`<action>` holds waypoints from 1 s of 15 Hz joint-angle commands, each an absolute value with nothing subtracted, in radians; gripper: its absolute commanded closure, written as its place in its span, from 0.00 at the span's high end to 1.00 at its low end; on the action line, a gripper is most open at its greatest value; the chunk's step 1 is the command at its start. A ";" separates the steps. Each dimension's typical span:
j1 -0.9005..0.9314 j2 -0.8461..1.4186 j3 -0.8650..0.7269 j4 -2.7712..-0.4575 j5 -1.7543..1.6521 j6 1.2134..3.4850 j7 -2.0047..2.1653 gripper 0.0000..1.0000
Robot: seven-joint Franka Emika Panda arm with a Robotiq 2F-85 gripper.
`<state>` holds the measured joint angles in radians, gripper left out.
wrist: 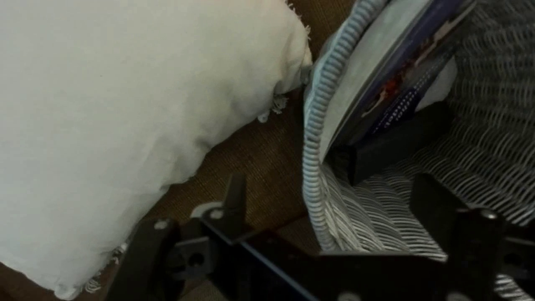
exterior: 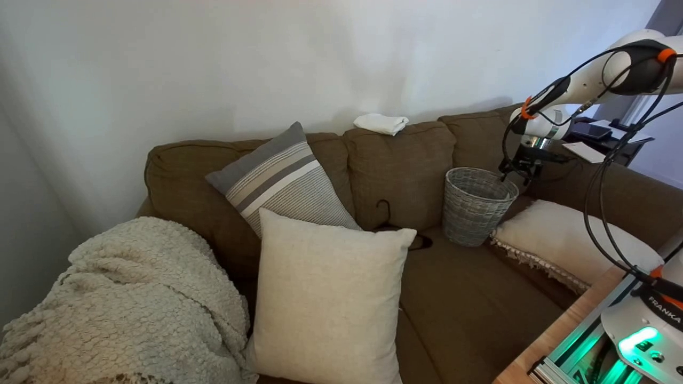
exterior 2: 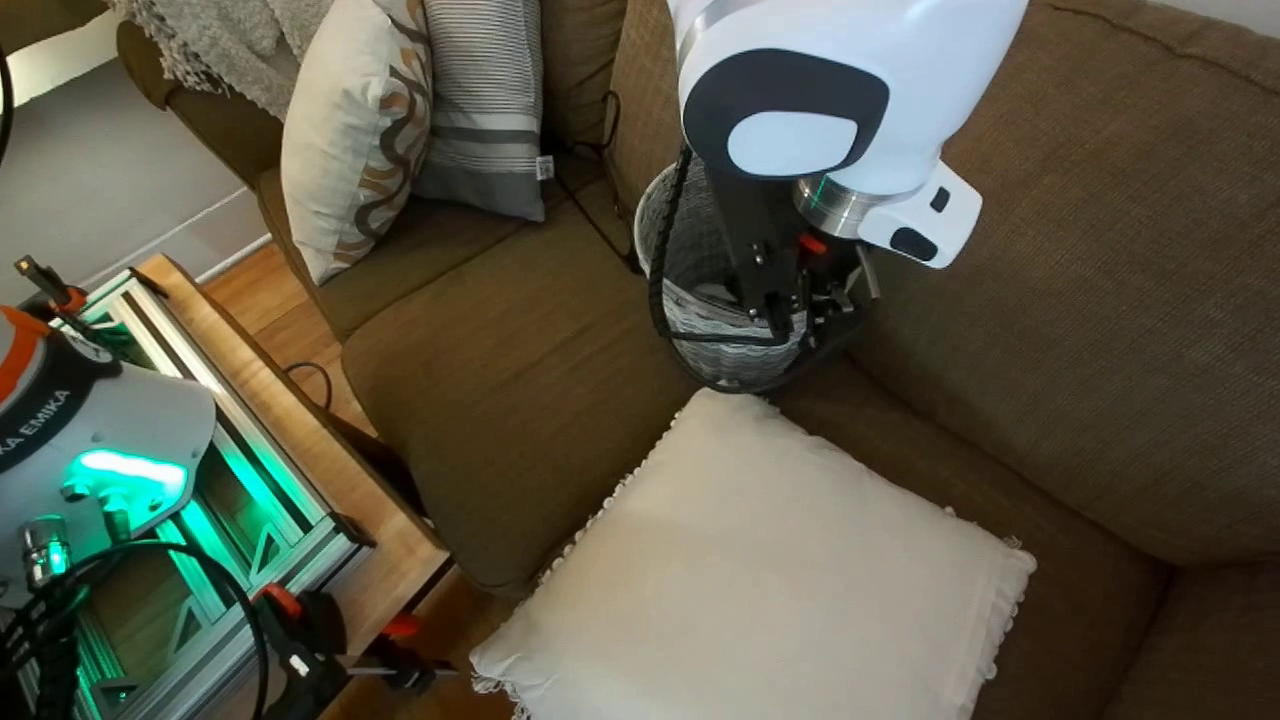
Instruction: Pour out the contents from the basket
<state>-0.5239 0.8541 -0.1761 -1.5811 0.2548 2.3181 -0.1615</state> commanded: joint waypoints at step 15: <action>-0.576 0.863 -0.134 -1.525 0.229 2.217 -0.345 1.00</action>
